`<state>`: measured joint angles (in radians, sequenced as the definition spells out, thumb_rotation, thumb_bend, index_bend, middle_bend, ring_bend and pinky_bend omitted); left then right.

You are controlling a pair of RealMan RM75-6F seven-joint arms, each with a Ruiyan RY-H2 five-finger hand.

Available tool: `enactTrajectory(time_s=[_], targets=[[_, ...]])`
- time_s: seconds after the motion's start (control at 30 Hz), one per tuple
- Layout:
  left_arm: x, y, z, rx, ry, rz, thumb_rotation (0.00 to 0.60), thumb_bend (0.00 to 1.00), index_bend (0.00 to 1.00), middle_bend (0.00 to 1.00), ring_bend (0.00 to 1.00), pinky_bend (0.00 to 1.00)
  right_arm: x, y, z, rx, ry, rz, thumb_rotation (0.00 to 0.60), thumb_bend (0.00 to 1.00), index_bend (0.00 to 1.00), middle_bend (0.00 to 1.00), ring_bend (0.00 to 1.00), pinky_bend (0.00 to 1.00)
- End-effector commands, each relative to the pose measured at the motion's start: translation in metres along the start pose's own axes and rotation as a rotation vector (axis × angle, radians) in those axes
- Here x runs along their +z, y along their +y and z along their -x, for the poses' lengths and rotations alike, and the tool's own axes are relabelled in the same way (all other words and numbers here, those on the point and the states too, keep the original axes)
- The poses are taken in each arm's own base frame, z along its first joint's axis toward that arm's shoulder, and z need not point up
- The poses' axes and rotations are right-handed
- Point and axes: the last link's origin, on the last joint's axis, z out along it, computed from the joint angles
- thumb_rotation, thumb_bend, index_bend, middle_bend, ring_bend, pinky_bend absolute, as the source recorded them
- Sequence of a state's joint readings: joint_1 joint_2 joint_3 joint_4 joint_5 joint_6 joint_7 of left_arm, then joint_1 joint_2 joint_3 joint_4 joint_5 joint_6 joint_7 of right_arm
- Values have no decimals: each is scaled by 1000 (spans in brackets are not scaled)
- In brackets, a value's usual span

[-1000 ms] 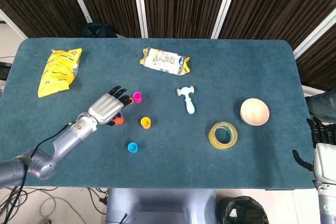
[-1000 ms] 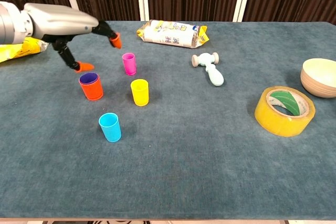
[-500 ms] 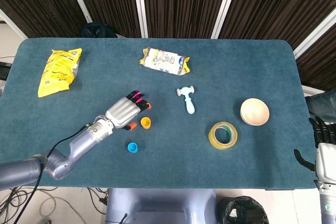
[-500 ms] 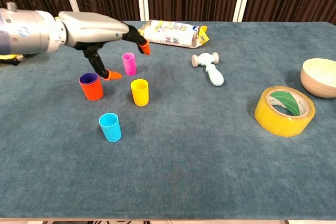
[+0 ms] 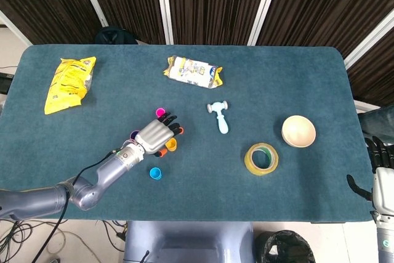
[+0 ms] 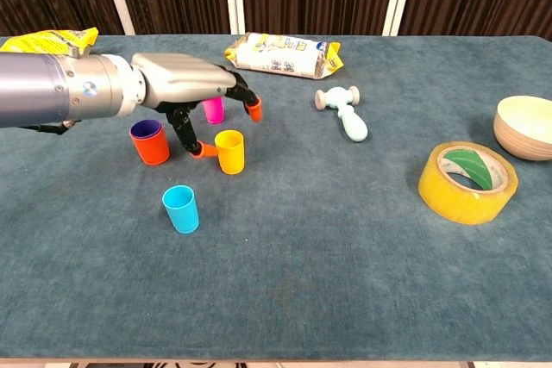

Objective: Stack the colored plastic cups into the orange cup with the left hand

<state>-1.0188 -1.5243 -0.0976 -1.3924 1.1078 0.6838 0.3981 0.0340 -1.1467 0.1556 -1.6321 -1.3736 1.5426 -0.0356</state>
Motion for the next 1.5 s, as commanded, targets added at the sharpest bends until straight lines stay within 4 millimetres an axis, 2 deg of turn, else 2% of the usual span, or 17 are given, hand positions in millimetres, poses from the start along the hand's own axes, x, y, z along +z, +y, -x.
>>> enactTrajectory(time_s=[0.03, 0.17, 0.63, 0.93, 1.1, 1.2, 1.37, 1.5], targets=[[2, 2, 2, 4, -1, 1, 600, 285, 303, 179, 0, 1, 0, 0, 0, 1, 1, 0, 600, 324, 86, 78, 126, 86], [5, 3, 3, 13, 3, -3, 600, 302, 353, 180, 0, 2, 0, 0, -1, 2, 4, 2, 600, 324, 86, 78, 126, 85], [8, 2, 7, 32, 8, -25, 600, 338, 433, 188, 0, 3, 0, 0, 0, 3, 6, 6, 600, 324, 86, 78, 126, 84], [2, -4, -7, 19, 54, -39, 600, 355, 440, 193, 0, 3, 0, 0, -1, 4, 6, 7, 600, 324, 86, 78, 126, 85], [-13, -23, -27, 19, 95, -81, 600, 354, 439, 192, 0, 4, 0, -1, 1, 0, -2, 3, 600, 324, 86, 78, 126, 85], [-29, -40, -38, 7, 112, -120, 600, 354, 438, 191, 0, 3, -1, -2, 1, -1, -1, -1, 600, 324, 86, 78, 126, 84], [-57, -65, -43, 6, 100, -170, 600, 354, 417, 188, 0, 3, -2, -4, 3, -5, -8, -5, 600, 324, 86, 78, 126, 83], [-73, -76, -42, -13, 89, -192, 600, 354, 402, 187, 0, 3, -2, -5, 5, -10, -12, -7, 600, 325, 88, 78, 126, 84]])
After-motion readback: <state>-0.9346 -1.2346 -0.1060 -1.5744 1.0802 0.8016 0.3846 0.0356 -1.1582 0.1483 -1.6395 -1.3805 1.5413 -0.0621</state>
